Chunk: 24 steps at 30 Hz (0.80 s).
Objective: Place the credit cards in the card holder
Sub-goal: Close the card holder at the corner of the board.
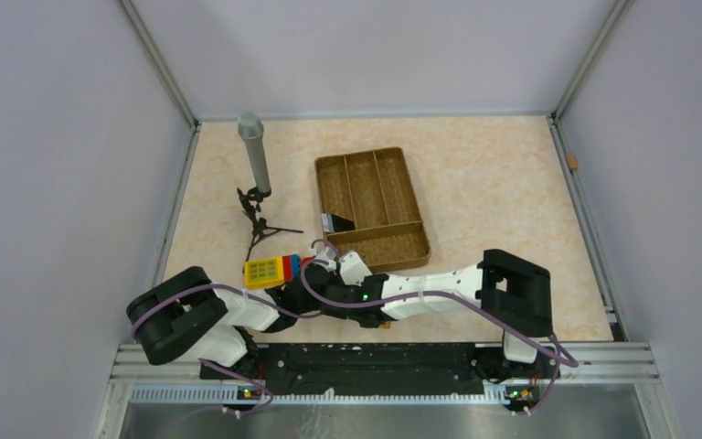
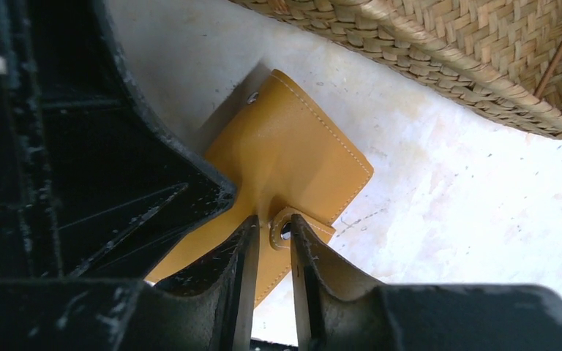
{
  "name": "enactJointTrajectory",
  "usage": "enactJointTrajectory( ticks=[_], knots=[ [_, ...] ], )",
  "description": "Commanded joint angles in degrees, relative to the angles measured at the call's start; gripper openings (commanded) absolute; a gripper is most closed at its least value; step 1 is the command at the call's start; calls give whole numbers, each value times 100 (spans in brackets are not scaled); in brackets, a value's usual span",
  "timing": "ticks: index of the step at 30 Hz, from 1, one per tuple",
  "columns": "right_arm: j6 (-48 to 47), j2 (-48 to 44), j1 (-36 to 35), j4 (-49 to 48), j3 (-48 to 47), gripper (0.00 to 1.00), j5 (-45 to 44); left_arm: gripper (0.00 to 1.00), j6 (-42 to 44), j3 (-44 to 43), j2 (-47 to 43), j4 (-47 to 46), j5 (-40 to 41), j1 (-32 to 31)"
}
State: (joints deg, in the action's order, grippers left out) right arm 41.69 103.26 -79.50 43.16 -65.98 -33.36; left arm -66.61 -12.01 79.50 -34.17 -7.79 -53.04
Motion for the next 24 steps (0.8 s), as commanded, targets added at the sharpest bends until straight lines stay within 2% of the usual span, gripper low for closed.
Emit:
enactJointTrajectory(
  ticks=[1, 7, 10, 16, 20, 24],
  knots=[
    [385, 109, -282, -394, -385, 26, 844, 10, 227, 172, 119, 885, 299, -62],
    [303, -513, -280, -398, -356, 39, 733, 10, 227, 167, 113, 904, 322, -67],
    [395, -732, -266, -323, -317, 41, 638, 10, 223, 164, 130, 904, 314, -65],
    [892, -923, 1, 26, -61, 35, 444, 10, 219, 162, 148, 893, 313, -67],
    [993, -1194, 268, -284, 429, 28, 696, 10, 210, 160, 160, 890, 313, -67],
    [990, -1527, 544, -837, 981, 27, 1066, 10, 201, 158, 186, 877, 307, -67]
  ],
)
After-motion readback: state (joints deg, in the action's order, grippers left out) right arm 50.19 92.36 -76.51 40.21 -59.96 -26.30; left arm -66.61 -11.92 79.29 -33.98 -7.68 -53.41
